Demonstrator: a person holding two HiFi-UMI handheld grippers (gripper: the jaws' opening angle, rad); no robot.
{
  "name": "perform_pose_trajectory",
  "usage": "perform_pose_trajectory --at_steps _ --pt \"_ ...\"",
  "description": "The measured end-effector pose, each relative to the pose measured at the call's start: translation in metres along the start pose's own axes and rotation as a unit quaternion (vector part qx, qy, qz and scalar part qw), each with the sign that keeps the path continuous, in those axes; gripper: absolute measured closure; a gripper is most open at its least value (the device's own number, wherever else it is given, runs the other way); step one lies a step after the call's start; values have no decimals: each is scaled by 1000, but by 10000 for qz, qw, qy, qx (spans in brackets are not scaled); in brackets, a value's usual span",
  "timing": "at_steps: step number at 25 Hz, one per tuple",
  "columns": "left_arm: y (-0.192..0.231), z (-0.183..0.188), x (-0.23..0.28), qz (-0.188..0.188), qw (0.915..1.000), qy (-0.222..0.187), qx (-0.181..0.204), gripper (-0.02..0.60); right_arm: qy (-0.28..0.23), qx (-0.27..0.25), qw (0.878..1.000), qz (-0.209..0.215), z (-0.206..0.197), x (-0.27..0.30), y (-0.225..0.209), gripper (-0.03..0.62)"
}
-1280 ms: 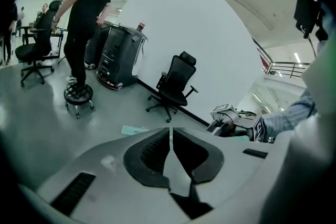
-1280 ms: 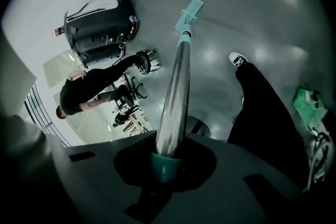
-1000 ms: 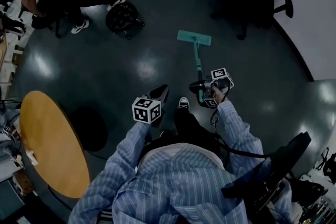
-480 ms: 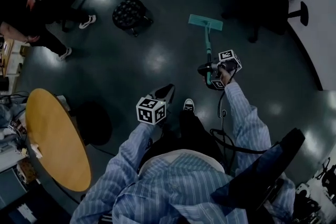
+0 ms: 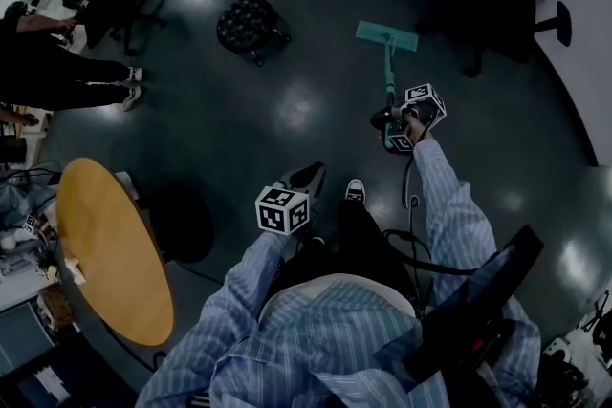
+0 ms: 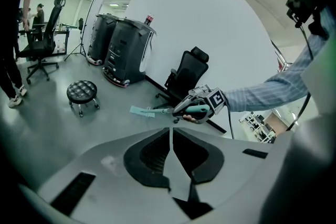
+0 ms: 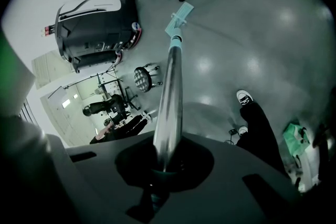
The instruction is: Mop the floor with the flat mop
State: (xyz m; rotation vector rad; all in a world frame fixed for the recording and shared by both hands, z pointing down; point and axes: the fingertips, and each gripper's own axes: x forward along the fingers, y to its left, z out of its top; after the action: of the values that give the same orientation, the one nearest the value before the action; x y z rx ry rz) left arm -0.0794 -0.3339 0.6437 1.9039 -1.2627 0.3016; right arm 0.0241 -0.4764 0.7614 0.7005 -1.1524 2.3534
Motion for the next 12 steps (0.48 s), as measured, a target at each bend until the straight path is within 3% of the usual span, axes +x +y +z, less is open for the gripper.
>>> perform_pose_trajectory --at_steps 12 --pt "-18 -32 -56 -137 9997 -178 126 558 33 86 10000 -30 -97 2 -65 579"
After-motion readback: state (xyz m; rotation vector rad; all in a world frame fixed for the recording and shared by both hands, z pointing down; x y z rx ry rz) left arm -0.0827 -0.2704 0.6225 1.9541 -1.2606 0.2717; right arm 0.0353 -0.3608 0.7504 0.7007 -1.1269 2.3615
